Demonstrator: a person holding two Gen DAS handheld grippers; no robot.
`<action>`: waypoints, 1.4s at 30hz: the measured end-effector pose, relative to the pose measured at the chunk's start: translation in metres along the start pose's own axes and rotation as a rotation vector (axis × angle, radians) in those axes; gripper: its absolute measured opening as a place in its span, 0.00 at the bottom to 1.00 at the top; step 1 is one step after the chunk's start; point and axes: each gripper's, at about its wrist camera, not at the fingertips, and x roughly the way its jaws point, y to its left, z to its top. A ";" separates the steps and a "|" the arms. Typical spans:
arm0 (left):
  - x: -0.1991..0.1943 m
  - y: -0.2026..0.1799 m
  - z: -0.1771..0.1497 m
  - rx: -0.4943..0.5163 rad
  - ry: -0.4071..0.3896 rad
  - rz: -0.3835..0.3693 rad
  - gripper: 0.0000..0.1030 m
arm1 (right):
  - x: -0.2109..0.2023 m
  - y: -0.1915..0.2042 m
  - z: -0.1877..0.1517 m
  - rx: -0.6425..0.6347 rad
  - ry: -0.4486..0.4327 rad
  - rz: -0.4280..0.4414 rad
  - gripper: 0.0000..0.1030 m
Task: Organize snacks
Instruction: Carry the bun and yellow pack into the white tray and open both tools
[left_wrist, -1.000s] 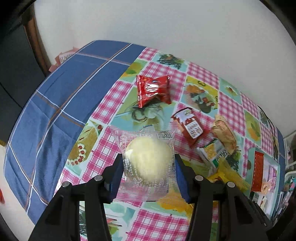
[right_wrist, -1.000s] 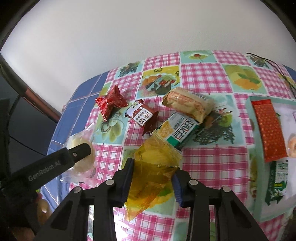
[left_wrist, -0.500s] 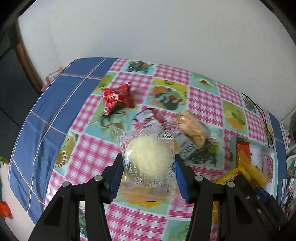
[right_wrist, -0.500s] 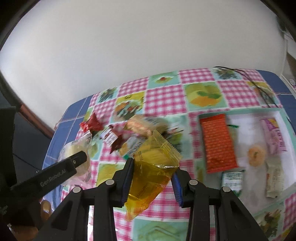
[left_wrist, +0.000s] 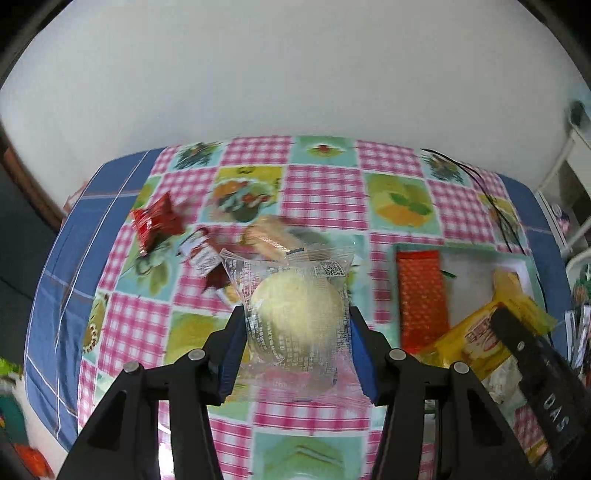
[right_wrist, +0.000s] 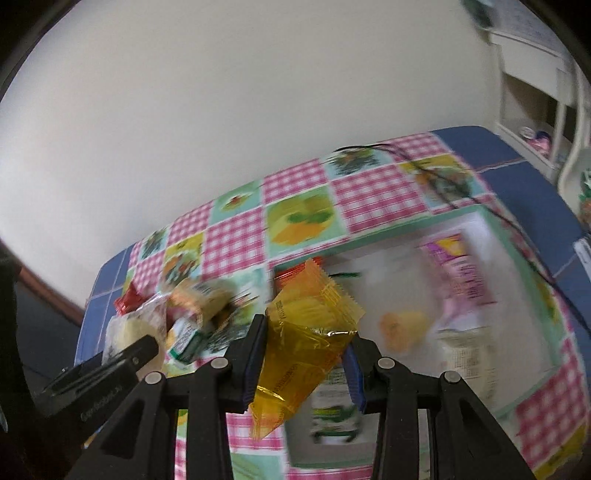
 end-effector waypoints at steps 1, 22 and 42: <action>-0.001 -0.009 0.000 0.017 -0.003 -0.004 0.53 | -0.002 -0.006 0.002 0.009 -0.005 -0.004 0.40; -0.005 -0.124 -0.013 0.222 -0.037 -0.082 0.53 | -0.042 -0.137 0.023 0.162 -0.109 -0.245 0.40; 0.034 -0.155 -0.010 0.272 -0.035 -0.102 0.53 | -0.001 -0.151 0.020 0.121 -0.028 -0.292 0.40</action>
